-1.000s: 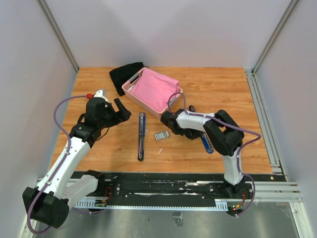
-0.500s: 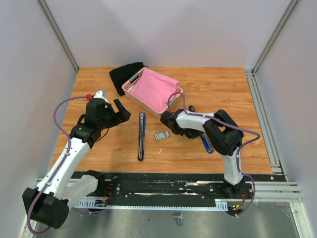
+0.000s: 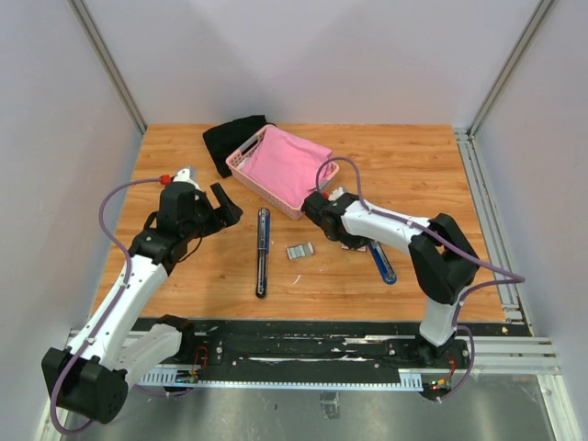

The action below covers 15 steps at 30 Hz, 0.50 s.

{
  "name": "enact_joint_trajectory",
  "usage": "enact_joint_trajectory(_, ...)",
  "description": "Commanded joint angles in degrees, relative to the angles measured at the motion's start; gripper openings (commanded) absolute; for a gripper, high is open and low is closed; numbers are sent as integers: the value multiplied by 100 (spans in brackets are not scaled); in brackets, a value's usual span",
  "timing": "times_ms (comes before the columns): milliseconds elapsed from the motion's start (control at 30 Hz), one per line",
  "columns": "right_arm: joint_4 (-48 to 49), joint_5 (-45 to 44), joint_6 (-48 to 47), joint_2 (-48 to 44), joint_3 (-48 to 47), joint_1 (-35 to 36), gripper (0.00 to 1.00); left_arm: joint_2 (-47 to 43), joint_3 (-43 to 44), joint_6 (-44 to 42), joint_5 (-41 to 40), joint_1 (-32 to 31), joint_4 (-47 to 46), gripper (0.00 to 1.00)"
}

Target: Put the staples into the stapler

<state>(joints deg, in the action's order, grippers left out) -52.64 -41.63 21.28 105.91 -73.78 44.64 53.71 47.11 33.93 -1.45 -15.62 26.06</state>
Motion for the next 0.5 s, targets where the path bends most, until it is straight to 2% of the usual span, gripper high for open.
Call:
enact_joint_trajectory(0, 154, 574, 83, -432, 160, -148, 12, -133, -37, 59, -82, -21, 17, 92)
enact_joint_trajectory(233, 926, 1435, -131, -921, 931, -601, 13, -181, -22, 138, -85, -29, 91, 92)
enact_joint_trajectory(467, 1238, 1526, -301, -1102, 1206, -641, 13, -260, -22, 175, -77, -25, 149, 92)
